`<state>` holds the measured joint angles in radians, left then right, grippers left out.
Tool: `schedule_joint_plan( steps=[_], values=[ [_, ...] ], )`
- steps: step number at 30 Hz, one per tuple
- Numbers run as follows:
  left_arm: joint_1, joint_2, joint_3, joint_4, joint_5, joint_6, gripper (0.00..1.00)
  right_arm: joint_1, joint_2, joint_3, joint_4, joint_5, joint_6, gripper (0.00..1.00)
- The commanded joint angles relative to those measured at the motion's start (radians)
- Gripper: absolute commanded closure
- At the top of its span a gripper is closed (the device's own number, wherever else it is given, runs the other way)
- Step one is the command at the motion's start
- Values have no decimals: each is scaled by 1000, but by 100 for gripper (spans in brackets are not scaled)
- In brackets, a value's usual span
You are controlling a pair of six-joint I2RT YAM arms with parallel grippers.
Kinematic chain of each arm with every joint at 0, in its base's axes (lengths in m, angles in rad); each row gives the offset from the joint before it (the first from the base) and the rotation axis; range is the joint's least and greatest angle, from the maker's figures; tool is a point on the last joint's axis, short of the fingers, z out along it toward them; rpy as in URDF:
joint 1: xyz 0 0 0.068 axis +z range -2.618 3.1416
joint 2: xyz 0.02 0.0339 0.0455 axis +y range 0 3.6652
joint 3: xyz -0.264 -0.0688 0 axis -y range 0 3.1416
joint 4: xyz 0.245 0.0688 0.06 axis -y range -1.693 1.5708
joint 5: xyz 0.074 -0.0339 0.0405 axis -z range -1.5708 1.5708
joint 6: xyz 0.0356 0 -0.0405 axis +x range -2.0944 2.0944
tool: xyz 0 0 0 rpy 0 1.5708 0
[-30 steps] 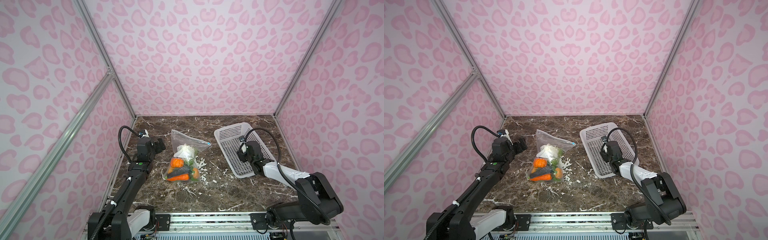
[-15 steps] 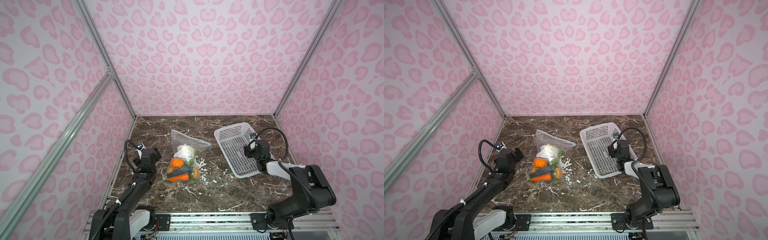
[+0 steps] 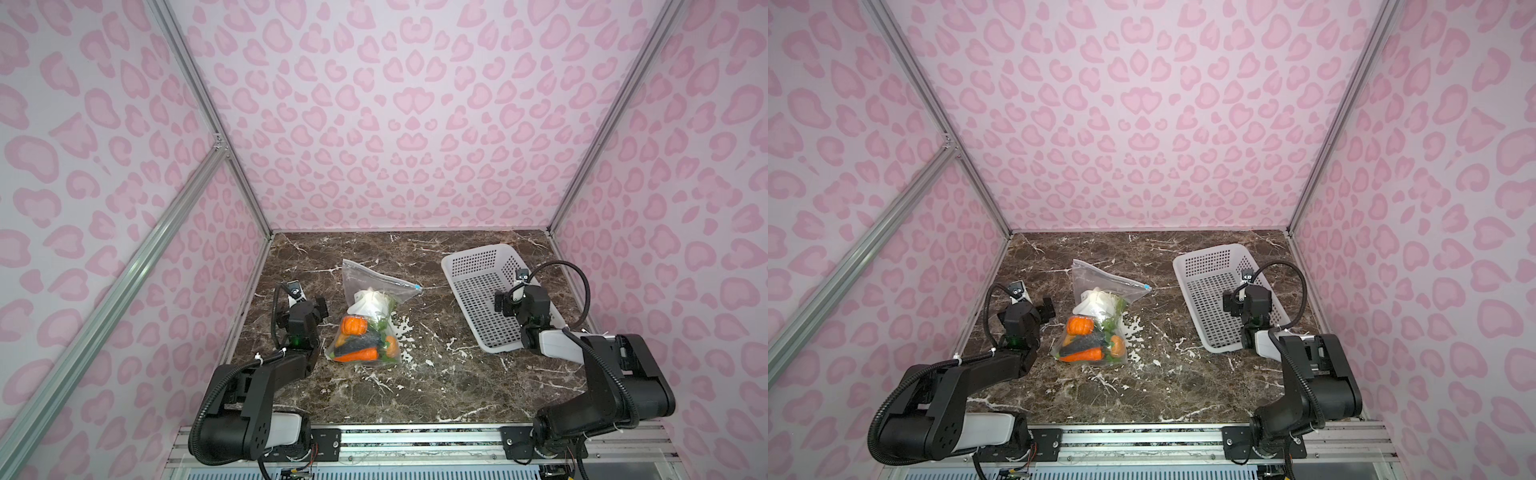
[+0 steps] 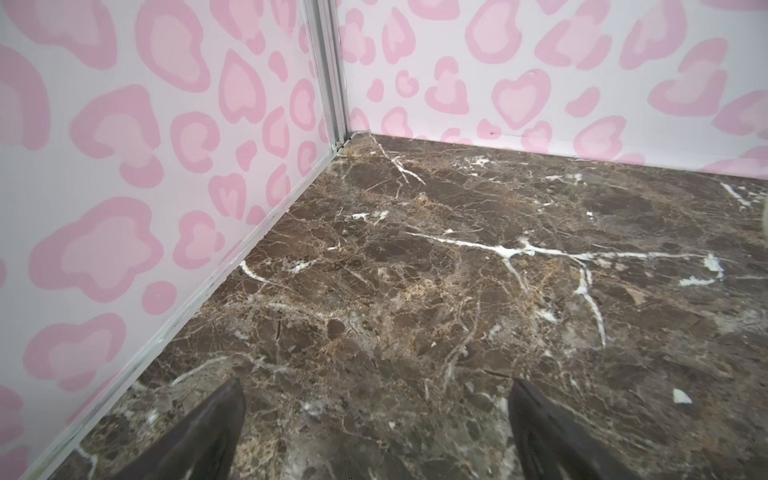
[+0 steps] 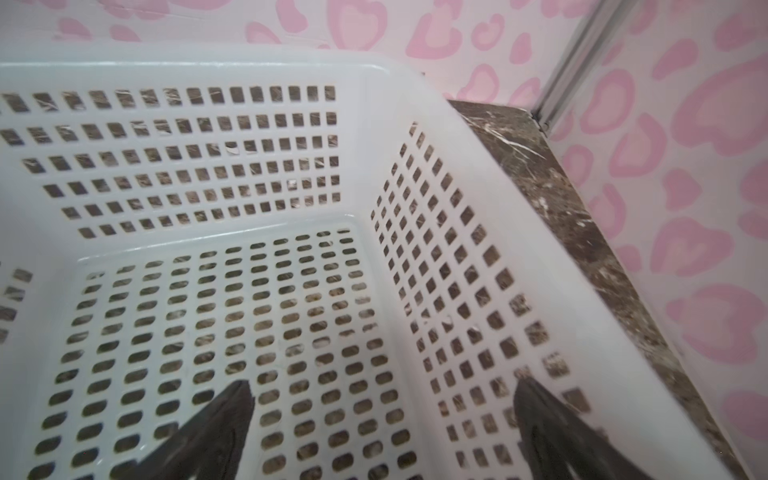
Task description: Place the food in the zip-top bag and seal the zipper
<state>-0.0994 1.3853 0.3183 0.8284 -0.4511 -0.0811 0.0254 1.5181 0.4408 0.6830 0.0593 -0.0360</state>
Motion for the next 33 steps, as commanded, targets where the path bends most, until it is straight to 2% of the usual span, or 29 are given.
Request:
schedule_joint_plan(
  steps=[1, 4, 5, 8, 33],
  values=[
    [25, 34, 22, 88, 79, 25, 0, -6, 8, -57, 194, 22, 47, 1],
    [90, 61, 34, 83, 216, -3, 0, -6, 11, -66, 209, 37, 52, 1],
    [95, 69, 24, 108, 231, -2, 0, -7, 16, -73, 226, 46, 54, 1],
    [93, 79, 22, 116, 233, 1, 3, -6, 21, -81, 248, 50, 56, 1],
    [90, 74, 15, 122, 230, 4, 3, -6, 20, -83, 249, 51, 54, 1]
  ],
)
